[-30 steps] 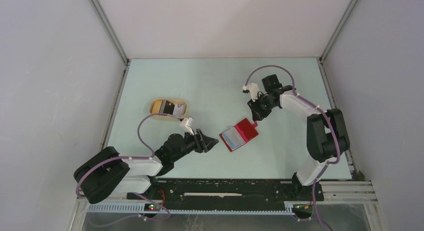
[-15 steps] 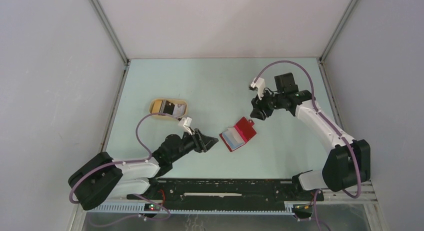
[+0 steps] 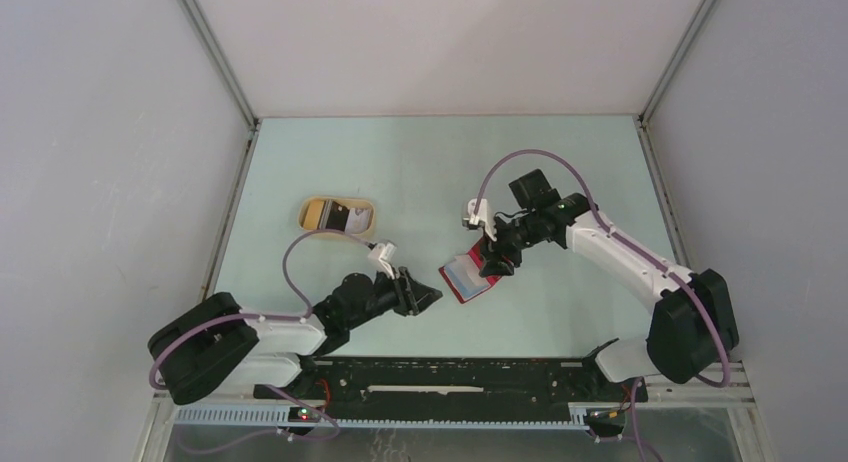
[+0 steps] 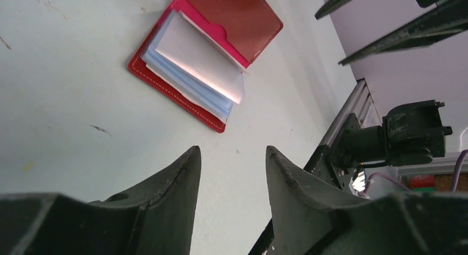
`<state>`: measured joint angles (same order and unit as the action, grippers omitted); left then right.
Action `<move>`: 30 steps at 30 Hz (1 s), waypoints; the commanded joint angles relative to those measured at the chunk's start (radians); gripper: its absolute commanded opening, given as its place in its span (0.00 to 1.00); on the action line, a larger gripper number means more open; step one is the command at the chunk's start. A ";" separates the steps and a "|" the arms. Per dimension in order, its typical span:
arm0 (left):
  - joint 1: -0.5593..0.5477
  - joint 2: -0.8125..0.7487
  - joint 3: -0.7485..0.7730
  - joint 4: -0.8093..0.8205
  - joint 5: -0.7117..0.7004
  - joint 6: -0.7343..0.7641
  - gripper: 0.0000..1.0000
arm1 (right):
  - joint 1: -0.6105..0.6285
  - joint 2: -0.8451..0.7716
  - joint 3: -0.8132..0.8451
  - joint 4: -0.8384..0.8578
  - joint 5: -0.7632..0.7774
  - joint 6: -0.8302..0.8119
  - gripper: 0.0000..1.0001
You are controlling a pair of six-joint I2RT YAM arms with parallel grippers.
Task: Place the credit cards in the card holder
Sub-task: Turn over the card slot in the card holder.
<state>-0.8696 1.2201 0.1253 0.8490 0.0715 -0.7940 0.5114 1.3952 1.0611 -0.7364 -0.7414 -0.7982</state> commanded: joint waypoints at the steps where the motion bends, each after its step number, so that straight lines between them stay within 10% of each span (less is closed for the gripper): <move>1: -0.027 0.040 0.012 0.053 -0.025 -0.018 0.52 | 0.000 0.026 -0.001 -0.013 0.042 -0.042 0.50; 17: -0.037 0.058 -0.030 0.091 -0.068 -0.022 0.49 | 0.159 -0.080 -0.148 0.093 0.171 -0.150 0.68; 30: -0.038 -0.507 -0.119 -0.272 -0.317 0.082 0.54 | 0.254 -0.090 -0.182 0.116 0.246 -0.174 0.79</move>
<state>-0.9012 0.8772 0.0174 0.7429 -0.1349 -0.7803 0.7330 1.3136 0.8825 -0.6460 -0.5316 -0.9497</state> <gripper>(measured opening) 0.520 0.776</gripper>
